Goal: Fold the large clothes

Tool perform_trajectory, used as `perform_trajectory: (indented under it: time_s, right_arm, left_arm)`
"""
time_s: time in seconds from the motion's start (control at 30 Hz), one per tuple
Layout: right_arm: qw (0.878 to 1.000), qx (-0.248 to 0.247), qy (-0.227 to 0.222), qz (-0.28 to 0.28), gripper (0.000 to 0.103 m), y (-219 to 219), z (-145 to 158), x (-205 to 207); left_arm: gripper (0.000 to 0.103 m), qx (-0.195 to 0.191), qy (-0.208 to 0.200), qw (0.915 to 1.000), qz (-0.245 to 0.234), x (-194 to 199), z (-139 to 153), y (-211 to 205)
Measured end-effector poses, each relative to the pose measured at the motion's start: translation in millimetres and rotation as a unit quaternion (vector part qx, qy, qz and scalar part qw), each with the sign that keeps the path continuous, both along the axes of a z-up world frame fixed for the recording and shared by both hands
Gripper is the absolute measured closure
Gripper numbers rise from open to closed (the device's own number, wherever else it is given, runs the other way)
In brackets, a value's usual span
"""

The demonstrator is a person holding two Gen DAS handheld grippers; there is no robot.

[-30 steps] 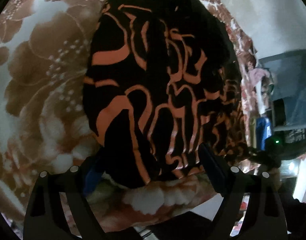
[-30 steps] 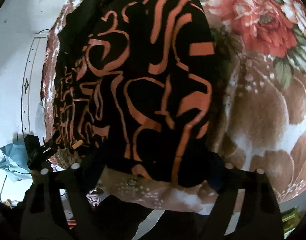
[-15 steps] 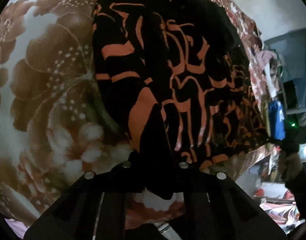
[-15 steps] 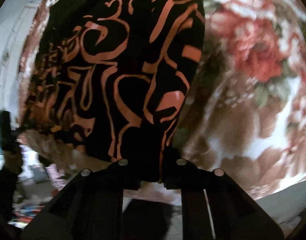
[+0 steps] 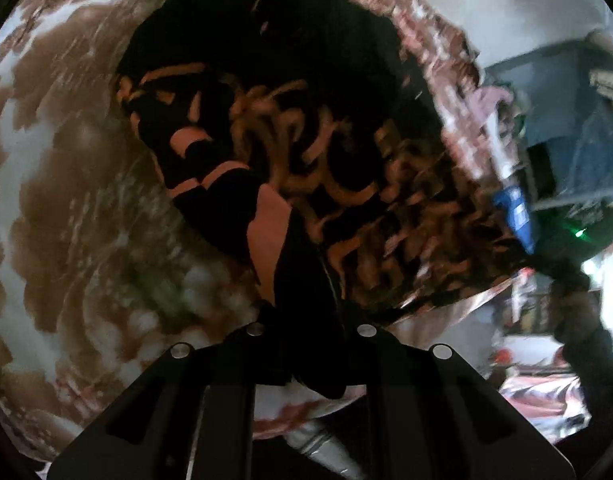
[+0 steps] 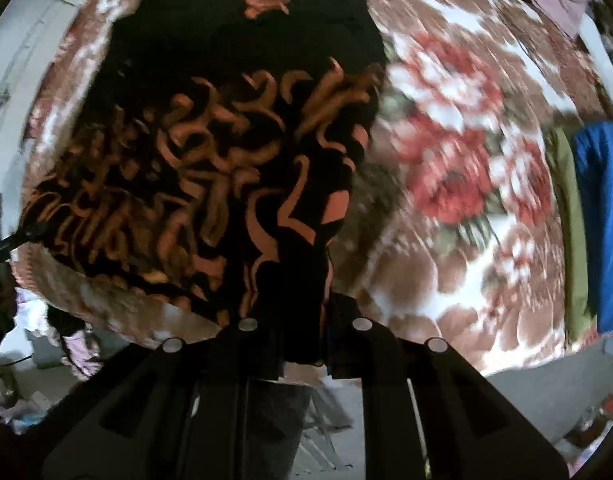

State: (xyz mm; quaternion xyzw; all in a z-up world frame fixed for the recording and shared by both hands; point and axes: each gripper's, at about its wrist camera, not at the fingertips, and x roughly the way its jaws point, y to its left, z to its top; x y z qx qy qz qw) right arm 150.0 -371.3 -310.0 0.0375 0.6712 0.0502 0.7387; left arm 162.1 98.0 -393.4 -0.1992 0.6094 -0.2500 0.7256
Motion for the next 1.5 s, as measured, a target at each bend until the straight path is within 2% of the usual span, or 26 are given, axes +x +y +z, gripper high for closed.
perform_trajectory:
  time_s: [0.13, 0.23, 0.43, 0.6, 0.77, 0.93, 1.0, 1.1, 1.23, 1.27, 1.37, 1.43, 1.5]
  right_arm:
    - [0.997, 0.028, -0.044, 0.054, 0.089, 10.4, 32.0, 47.9]
    - [0.993, 0.044, -0.075, 0.074, 0.089, 14.0, 52.5, 84.3]
    - [0.987, 0.013, -0.116, 0.109, 0.089, 8.2, 79.7, 159.3]
    - [0.982, -0.004, -0.135, 0.131, 0.089, 15.8, 73.1, 210.1]
    - [0.986, 0.002, -0.13, 0.1, 0.089, 13.3, 60.7, 258.6]
    - [0.99, 0.007, -0.123, 0.074, 0.089, 6.2, 55.6, 314.4]
    - [0.992, 0.015, -0.115, 0.057, 0.089, 0.5, 47.1, 349.9]
    - [0.995, 0.025, -0.093, 0.031, 0.089, -9.8, 24.4, 401.9]
    - [0.998, 0.031, -0.051, -0.009, 0.088, -22.6, -22.6, 487.2]
    - [0.998, 0.033, -0.042, -0.016, 0.088, -25.7, -32.6, 500.7]
    - [0.999, 0.025, -0.009, -0.032, 0.088, -39.1, -70.4, 539.3]
    - [0.999, 0.024, 0.013, -0.042, 0.088, -48.9, -92.7, 551.7]
    - [0.998, 0.039, 0.029, -0.045, 0.088, -57.0, -108.3, 556.3]
  left_arm:
    - [0.092, -0.006, -0.023, 0.9997, 0.008, 31.9, 37.1, -16.2]
    - [0.092, 0.01, -0.028, 0.9994, 0.02, 60.9, 55.5, -31.5]
    - [0.092, 0.034, -0.059, 0.9969, 0.039, 131.3, 92.2, -59.3]
    - [0.092, 0.042, -0.09, 0.9947, 0.026, 187.7, 99.8, -70.7]
    - [0.092, 0.037, -0.086, 0.9952, 0.027, 244.6, 86.0, -65.8]
    - [0.092, 0.04, -0.094, 0.9946, 0.02, 305.4, 92.4, -53.6]
    - [0.092, 0.042, -0.096, 0.9943, 0.023, 332.7, 92.1, -46.7]
    - [0.092, 0.046, -0.094, 0.9939, 0.035, 384.9, 81.1, -30.4]
    - [0.092, 0.074, -0.065, 0.9932, 0.062, 457.8, 36.2, -2.4]
    - [0.092, 0.078, -0.044, 0.9932, 0.073, 477.0, 17.4, 7.8]
    - [0.092, 0.077, 0.005, 0.9928, 0.091, 507.3, -25.3, 25.0]
    - [0.091, 0.077, 0.022, 0.9921, 0.096, 515.2, -47.3, 29.6]
    - [0.091, 0.058, 0.034, 0.9912, 0.114, 517.9, -60.1, 35.8]
